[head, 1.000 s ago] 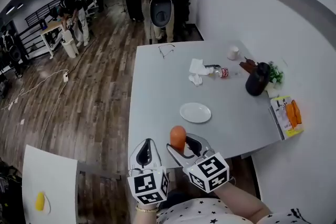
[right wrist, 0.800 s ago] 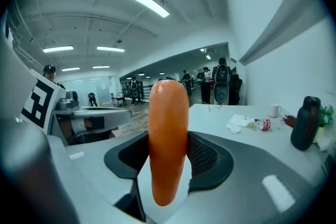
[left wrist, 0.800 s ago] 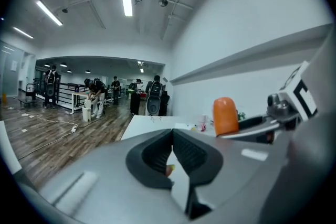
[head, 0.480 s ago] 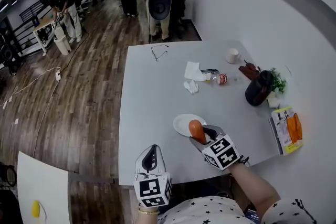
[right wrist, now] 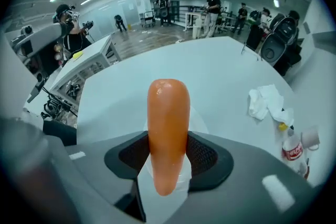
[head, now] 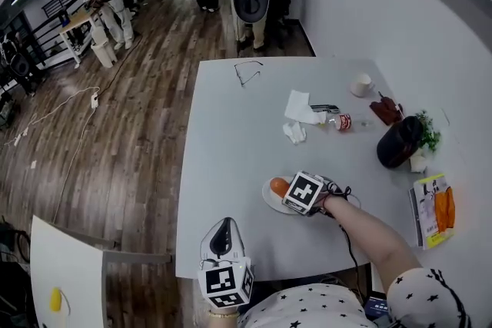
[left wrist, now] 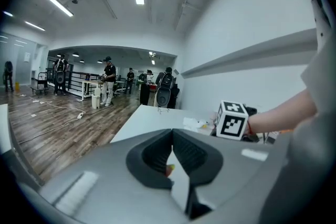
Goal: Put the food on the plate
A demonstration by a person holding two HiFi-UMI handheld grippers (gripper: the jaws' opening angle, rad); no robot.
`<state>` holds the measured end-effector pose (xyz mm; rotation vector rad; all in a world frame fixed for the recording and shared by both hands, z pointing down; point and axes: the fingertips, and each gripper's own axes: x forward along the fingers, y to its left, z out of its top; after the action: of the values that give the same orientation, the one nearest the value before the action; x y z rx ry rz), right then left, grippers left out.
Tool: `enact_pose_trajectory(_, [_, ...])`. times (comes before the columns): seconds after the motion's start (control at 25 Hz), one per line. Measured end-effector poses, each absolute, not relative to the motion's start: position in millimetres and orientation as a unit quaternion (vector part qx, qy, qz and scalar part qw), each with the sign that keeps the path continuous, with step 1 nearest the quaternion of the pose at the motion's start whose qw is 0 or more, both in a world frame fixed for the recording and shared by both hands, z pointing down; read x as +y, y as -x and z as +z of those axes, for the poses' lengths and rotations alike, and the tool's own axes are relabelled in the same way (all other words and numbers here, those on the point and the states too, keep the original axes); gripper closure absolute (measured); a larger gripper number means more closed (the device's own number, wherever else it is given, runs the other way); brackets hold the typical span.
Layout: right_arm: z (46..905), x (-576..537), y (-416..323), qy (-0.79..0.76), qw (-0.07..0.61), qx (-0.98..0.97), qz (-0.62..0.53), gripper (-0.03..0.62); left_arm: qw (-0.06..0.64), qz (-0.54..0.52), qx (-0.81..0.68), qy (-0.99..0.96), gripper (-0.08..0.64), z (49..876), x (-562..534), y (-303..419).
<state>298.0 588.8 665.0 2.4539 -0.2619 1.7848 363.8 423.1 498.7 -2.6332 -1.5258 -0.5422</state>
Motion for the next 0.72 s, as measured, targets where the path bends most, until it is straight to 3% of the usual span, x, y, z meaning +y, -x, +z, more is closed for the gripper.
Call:
enact_pose_trajectory(0.4, [708, 588, -310, -0.743, 0.070, -0.127, 0.653, 0.376, 0.031, -0.179, -0.477, 0.860, 0.552, 501, 422, -371])
enact_pose_trajectory(0.72, [707, 590, -313, -0.781, 0.083, -0.083, 0.613, 0.362, 0.034, -0.183, -0.481, 0.857, 0.552, 503, 418, -370])
